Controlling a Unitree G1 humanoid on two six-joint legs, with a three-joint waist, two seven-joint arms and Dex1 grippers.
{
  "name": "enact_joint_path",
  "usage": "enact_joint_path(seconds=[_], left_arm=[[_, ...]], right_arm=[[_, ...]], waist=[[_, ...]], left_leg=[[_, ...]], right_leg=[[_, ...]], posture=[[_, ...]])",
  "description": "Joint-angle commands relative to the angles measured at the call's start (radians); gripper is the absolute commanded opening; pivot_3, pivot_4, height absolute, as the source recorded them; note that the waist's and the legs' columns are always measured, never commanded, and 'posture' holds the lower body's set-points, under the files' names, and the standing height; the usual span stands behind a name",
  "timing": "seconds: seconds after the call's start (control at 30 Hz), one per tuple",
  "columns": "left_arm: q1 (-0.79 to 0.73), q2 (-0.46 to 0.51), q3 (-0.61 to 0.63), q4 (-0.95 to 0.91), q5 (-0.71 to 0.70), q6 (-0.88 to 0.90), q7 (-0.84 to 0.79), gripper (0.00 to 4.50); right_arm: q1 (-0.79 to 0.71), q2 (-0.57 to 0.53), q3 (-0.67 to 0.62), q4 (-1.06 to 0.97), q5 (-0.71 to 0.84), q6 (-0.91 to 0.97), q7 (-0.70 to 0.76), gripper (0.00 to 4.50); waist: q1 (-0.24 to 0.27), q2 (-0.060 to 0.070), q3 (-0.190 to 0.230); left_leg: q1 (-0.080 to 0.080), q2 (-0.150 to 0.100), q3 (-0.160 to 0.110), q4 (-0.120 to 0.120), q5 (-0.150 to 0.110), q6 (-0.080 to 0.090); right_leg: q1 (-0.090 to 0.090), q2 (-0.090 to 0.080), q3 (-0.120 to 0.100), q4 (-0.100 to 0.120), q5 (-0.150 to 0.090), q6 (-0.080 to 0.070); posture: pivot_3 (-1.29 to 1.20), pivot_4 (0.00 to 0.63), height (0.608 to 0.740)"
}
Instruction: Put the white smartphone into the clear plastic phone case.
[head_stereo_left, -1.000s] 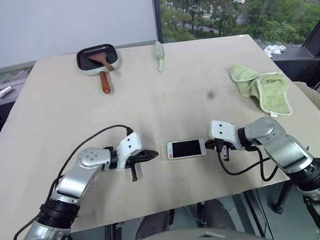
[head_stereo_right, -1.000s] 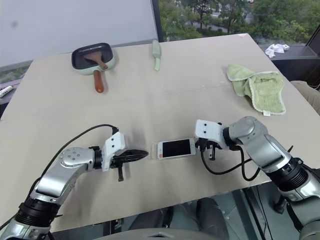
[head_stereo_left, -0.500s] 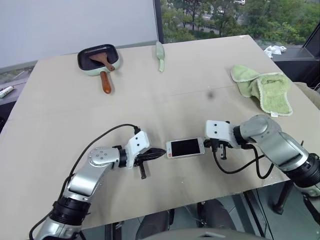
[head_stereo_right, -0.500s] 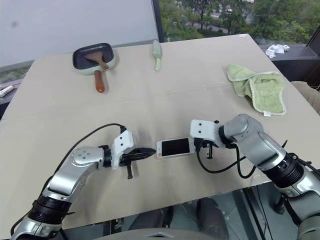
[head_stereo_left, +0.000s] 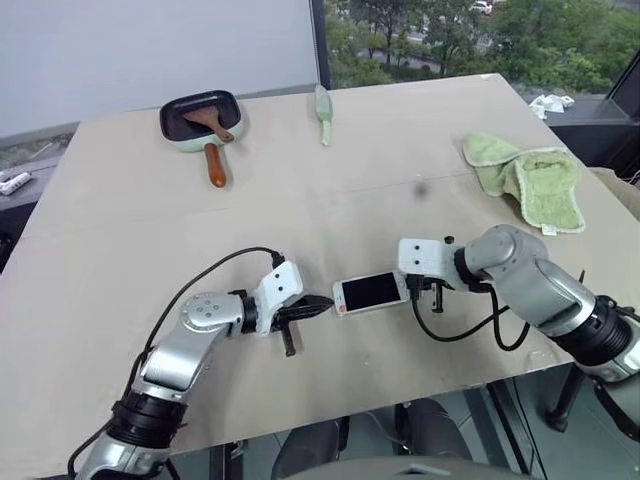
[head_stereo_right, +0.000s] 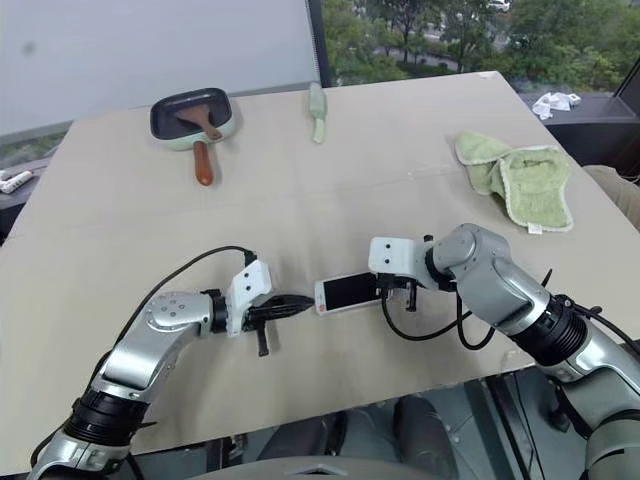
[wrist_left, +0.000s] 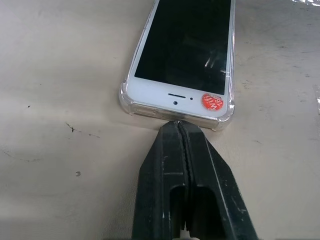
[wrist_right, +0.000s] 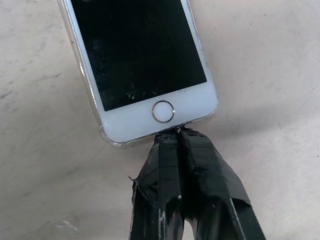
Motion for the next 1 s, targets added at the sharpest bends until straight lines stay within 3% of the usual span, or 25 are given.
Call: enact_joint_path(seconds=[0.03,0.2,0.33,0.5,0.73,1.0], left_arm=[[-0.018,-0.041,-0.055,-0.003,-0.005,-0.016,0.001,0.0],[-0.024,-0.029,-0.016,0.01,-0.01,-0.018,0.004,0.0],[-0.037,0.004,0.059,0.005,-0.058,0.001,-0.008,0.0],[-0.042,0.007,0.106,-0.048,-0.163,0.028,-0.041,0.0],[-0.033,-0.003,0.045,-0.072,-0.192,0.036,-0.071,0.0],[-0.015,-0.028,-0.065,0.063,-0.037,-0.063,-0.003,0.0]], right_arm=[[0.006,0.027,-0.032,0.007,0.019,-0.057,-0.023,0.03],[0.071,-0.052,-0.167,-0.01,0.107,-0.07,0.028,0.03],[0.152,-0.086,-0.342,0.033,0.209,-0.201,0.024,0.03],[0.232,0.078,-0.554,0.089,0.407,-0.238,-0.055,0.03],[0.386,0.209,-0.552,0.105,0.489,-0.394,-0.051,0.03],[0.44,0.25,-0.526,0.199,0.483,-0.514,-0.039,0.03]], waist=[[0.002,0.0,0.0],[0.008,0.0,0.001],[0.0,0.0,0.002],[-0.02,0.0,0.003],[-0.022,0.001,0.004],[-0.03,0.001,0.003]], left_leg=[[0.0,0.0,0.0,0.0,0.0,0.0],[-0.002,-0.002,-0.002,0.001,0.0,0.0],[-0.004,-0.002,-0.003,0.001,0.0,0.0],[-0.003,0.001,-0.001,-0.001,0.0,0.0],[-0.003,0.001,0.0,-0.001,0.0,0.0],[-0.002,0.001,0.001,-0.001,0.0,0.0]], right_leg=[[0.0,0.0,0.0,0.0,0.0,0.0],[0.0,-0.002,-0.002,0.0,0.001,0.001],[-0.002,-0.002,-0.003,-0.001,0.0,0.001],[-0.003,0.001,0.001,-0.001,0.0,0.001],[-0.003,0.001,0.001,-0.002,0.0,0.001],[-0.003,0.002,0.003,0.0,0.0,0.001]], posture=[[0.0,0.15,0.74],[0.0,0.15,0.74],[0.0,0.15,0.74],[0.0,0.15,0.74],[0.0,0.15,0.74],[0.0,0.15,0.74]])
